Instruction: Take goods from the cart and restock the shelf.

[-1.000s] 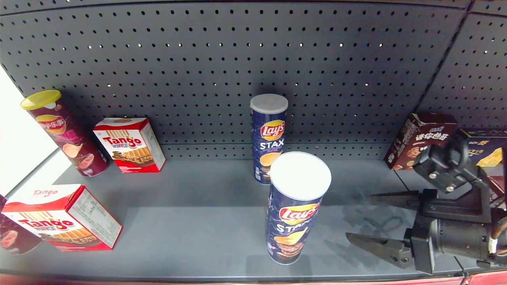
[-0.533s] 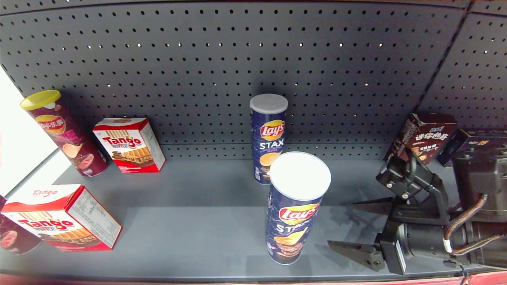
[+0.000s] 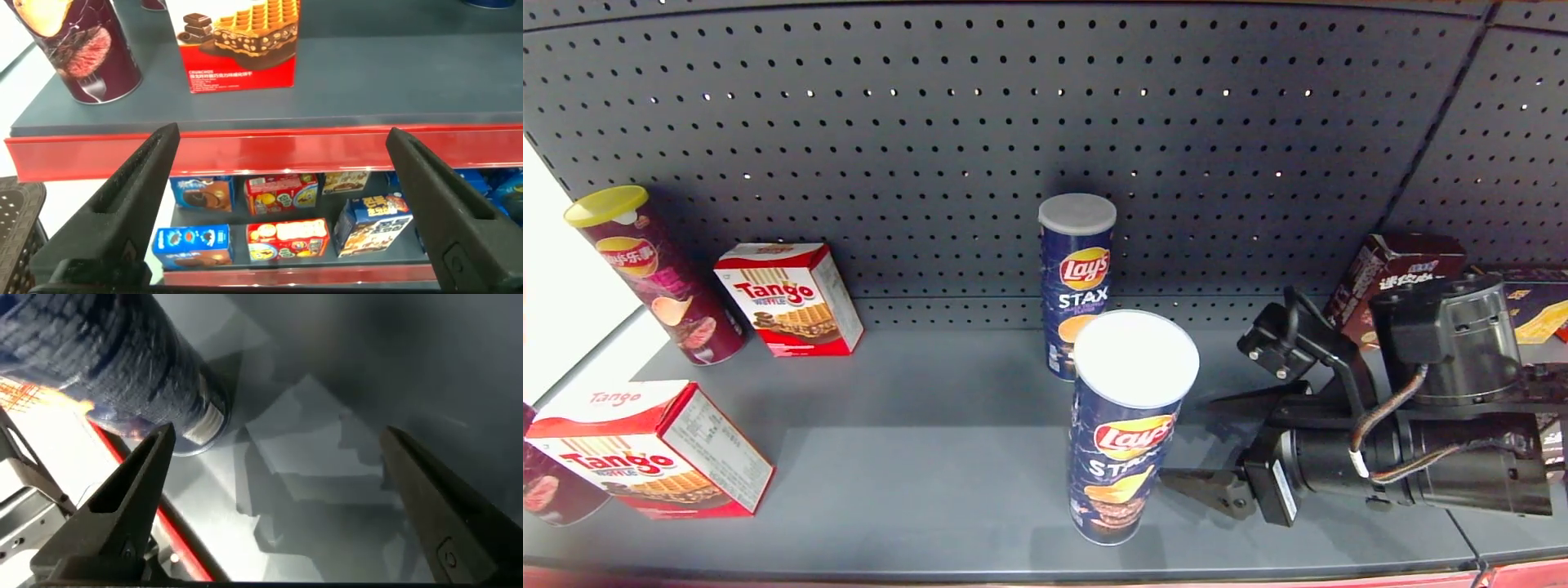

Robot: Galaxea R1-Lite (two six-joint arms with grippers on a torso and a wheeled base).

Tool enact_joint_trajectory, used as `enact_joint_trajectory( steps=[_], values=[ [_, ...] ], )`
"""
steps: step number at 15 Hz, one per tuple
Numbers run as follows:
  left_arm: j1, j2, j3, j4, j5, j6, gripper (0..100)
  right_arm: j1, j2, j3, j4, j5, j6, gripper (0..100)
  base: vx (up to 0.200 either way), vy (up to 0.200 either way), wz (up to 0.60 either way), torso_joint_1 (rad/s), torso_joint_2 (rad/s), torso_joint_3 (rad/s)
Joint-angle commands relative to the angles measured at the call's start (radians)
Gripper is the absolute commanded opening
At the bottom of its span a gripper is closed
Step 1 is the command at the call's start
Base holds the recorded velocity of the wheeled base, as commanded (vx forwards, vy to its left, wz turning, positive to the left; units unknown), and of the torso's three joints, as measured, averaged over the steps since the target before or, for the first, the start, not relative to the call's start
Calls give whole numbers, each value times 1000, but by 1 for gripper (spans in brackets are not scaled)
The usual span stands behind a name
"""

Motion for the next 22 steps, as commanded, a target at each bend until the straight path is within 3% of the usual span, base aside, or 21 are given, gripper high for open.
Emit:
enact_joint_trajectory(
  steps=[1,22],
  values=[
    [1,2,0,-2,0,0,100,7,30,-7,-8,1,0,100,0,0,0,0,0,0],
    [1,2,0,0,0,0,100,8,65,-21,-19,1,0,100,0,0,0,0,0,0]
  ],
)
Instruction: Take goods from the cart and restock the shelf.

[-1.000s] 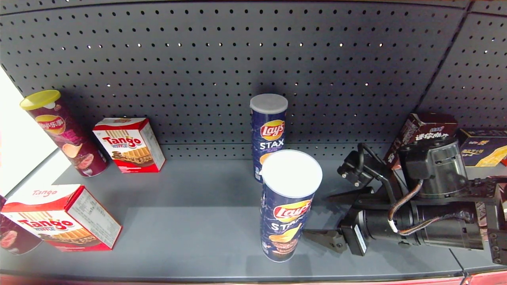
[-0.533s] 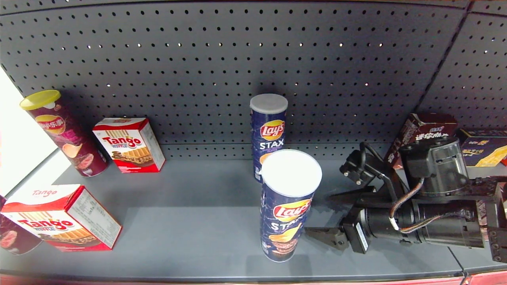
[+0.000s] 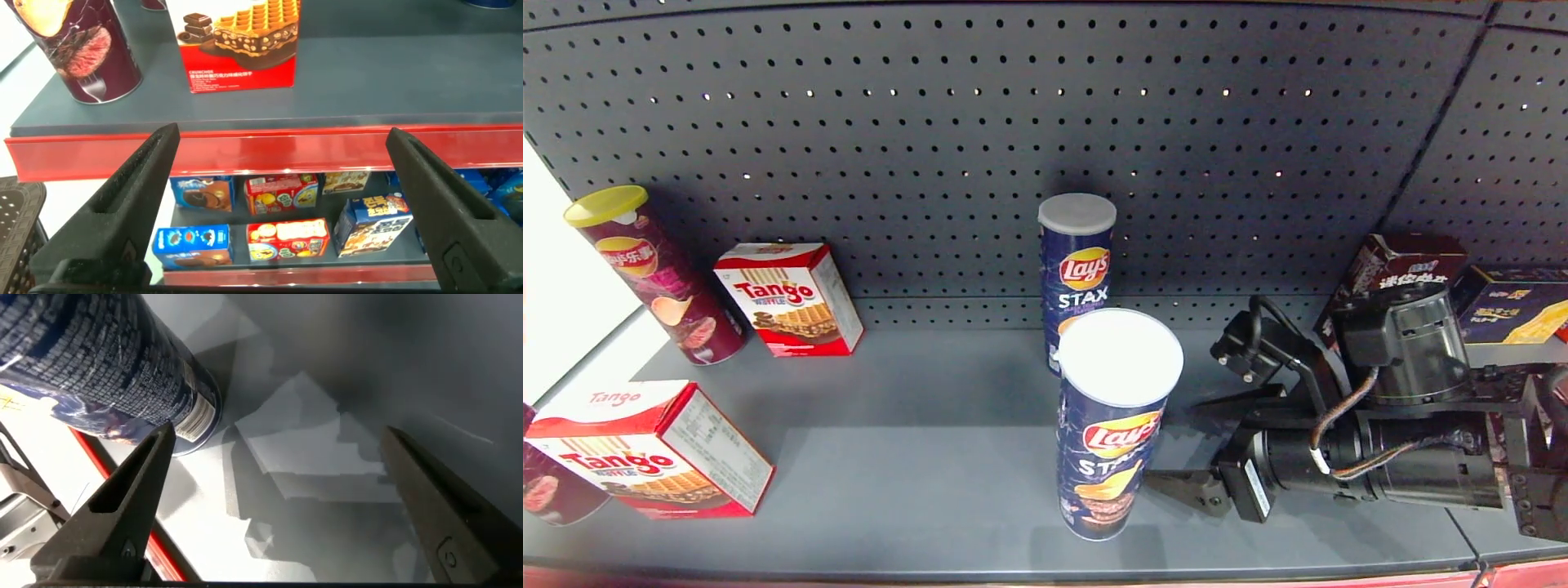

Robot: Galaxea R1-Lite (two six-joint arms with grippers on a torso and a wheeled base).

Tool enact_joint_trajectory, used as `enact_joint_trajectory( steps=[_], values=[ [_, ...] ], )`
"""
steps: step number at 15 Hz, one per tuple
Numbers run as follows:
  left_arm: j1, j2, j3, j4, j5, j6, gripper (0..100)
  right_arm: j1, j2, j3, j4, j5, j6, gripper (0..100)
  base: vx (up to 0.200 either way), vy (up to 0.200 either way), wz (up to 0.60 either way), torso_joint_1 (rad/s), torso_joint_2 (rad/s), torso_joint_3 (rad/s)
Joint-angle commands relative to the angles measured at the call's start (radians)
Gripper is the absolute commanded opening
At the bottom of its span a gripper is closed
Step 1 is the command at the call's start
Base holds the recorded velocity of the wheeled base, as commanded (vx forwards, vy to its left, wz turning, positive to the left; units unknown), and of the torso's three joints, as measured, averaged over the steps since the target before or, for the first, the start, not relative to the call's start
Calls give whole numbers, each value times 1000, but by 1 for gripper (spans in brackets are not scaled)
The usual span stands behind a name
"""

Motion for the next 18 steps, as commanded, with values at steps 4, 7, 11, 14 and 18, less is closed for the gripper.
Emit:
enact_joint_trajectory(
  steps=[4,7,11,14,18],
  values=[
    [0,1,0,0,0,0,100,13,2,-1,-2,1,0,100,0,0,0,0,0,0],
    [0,1,0,0,0,0,100,-2,-25,15,-1,1,0,100,0,0,0,0,0,0],
    [0,1,0,0,0,0,100,-8,-13,2,-2,1,0,100,0,0,0,0,0,0],
    [0,1,0,0,-1,0,100,5,2,-5,-2,1,0,100,0,0,0,0,0,0],
    [0,1,0,0,0,0,100,18,7,-5,-2,1,0,100,0,0,0,0,0,0]
  ],
)
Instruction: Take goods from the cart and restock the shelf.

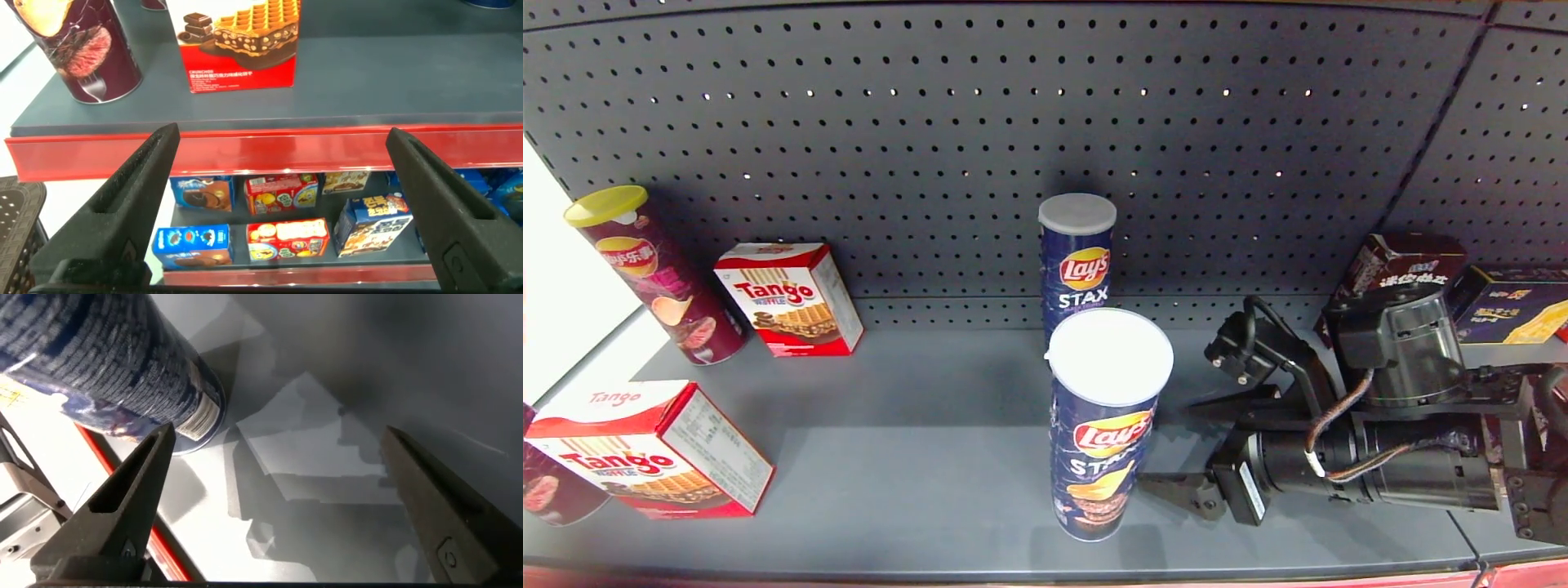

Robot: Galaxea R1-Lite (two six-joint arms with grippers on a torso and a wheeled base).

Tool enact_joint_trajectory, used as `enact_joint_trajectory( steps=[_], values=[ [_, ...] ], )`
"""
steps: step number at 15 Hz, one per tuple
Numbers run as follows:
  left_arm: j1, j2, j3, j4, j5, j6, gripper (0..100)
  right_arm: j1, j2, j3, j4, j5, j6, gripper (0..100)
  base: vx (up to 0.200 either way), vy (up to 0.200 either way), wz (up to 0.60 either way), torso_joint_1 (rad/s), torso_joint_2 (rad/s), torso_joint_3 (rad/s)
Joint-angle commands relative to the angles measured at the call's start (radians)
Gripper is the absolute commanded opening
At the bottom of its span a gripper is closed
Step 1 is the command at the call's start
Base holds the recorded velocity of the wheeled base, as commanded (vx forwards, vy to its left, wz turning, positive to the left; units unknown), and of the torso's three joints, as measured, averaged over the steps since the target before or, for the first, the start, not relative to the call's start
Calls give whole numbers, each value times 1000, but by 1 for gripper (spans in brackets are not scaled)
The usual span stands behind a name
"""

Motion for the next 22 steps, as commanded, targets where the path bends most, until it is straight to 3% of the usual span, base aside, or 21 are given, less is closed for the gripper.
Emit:
enact_joint_trajectory(
  steps=[1,22],
  values=[
    [-1,1,0,0,0,0,100,2,3,0,-1,0,0,100,0,0,0,0,0,0],
    [1,1,0,0,0,-2,100,12,13,-3,-11,-1,0,100,0,0,0,0,0,0]
  ],
)
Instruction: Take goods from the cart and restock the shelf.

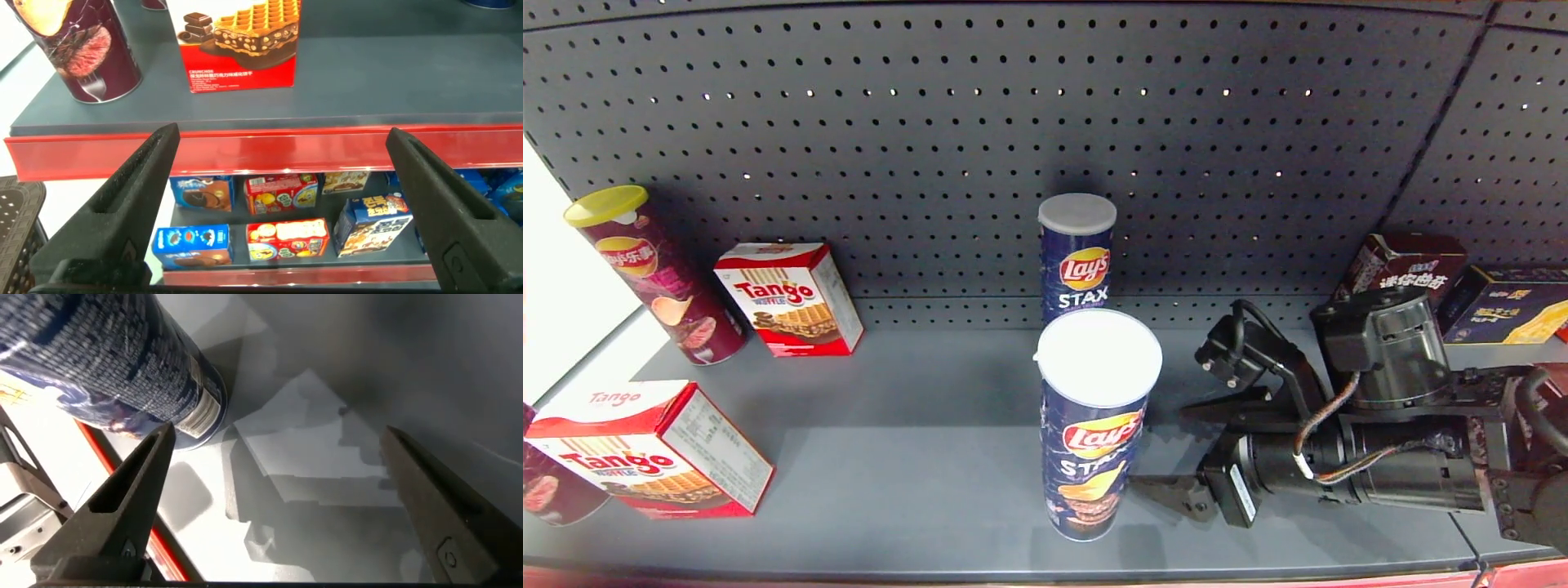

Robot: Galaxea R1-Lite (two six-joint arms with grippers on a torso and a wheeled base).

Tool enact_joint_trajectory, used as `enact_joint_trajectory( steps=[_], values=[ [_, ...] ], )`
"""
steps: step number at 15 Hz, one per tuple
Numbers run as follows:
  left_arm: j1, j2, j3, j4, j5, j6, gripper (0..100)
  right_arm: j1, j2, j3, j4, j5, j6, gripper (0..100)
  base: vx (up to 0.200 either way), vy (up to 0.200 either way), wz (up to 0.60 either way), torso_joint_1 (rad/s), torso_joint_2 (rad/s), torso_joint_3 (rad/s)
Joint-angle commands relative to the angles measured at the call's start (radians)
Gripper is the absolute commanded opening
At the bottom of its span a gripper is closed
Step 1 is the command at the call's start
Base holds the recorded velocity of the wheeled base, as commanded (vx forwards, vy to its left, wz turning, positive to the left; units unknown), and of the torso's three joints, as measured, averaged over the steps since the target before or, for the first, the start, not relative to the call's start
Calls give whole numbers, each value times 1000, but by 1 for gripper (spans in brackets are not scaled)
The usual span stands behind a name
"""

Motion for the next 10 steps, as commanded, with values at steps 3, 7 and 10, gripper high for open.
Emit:
enact_joint_trajectory(
  steps=[3,7,10],
  values=[
    [0,1,0,0,0,0,100,-45,-73,2,-3,-5,3,100,0,0,0,0,0,0],
    [0,1,0,0,0,0,100,-213,-259,-4,-20,-23,26,100,0,0,0,0,0,0],
    [0,1,0,0,-1,3,100,-416,-494,16,-22,-23,33,100,0,0,0,0,0,0]
  ],
)
